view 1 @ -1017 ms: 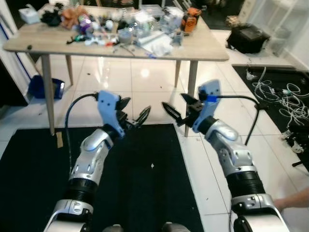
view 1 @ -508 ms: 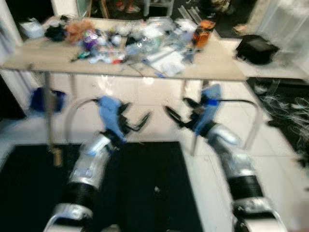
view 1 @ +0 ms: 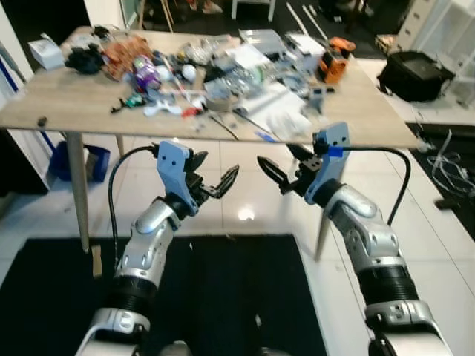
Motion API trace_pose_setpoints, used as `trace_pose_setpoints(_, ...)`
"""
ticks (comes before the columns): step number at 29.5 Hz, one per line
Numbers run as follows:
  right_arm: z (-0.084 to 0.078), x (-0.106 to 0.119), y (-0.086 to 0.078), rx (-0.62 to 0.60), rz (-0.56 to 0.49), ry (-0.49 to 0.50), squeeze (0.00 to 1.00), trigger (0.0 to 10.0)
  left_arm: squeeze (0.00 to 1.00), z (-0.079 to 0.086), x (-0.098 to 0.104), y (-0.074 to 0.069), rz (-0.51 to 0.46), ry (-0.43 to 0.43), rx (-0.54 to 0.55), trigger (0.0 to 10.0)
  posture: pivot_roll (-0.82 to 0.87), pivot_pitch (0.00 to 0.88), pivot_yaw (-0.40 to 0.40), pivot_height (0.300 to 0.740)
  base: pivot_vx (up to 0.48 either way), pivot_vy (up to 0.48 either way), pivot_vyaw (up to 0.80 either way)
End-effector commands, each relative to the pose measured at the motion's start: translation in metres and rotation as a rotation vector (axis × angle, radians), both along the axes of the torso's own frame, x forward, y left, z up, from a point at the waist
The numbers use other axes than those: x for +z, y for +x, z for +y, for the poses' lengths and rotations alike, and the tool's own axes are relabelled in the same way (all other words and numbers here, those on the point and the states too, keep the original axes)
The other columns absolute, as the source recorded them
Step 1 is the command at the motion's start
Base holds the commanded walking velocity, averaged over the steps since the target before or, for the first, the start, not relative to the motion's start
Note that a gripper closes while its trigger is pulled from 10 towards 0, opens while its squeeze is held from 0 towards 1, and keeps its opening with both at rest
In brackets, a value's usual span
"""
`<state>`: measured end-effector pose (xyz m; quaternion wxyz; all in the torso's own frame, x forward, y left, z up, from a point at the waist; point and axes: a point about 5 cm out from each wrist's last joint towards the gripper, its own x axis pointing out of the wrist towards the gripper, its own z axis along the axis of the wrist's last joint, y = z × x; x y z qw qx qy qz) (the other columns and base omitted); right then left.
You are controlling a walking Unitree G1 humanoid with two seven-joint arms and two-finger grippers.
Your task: Picking trash to rubbish bin
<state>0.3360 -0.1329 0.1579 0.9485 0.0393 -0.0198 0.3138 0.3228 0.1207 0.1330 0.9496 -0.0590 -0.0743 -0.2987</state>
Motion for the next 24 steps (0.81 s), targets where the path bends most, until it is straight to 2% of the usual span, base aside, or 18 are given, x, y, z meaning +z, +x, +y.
trace_pose_setpoints(1, -0.0096, -0.0015, -0.0006, -0.028, 0.011, -0.005, 0.00, 10.0, 0.00, -0.0065, -0.0007, -0.0009, 0.000, -0.002, -0.020, 10.0, -0.05, 0.000, -0.054, 0.740, 0.480, 0.000, -0.80)
trace_pose_setpoints(5, -0.0094, -0.0012, -0.0006, -0.028, 0.009, -0.002, 0.00, 10.0, 0.00, -0.0062, -0.0004, -0.0009, 0.000, -0.001, -0.019, 10.0, -0.05, 0.000, -0.049, 0.740, 0.480, 0.000, -0.80)
trace_pose_setpoints(24, -0.0100, 0.0001, -0.0003, -0.032, 0.007, 0.001, 0.00, 10.0, 0.00, -0.0060, 0.0012, -0.0006, -0.006, 0.000, -0.017, 10.0, -0.06, 0.000, -0.043, 0.740, 0.480, 0.000, 0.00)
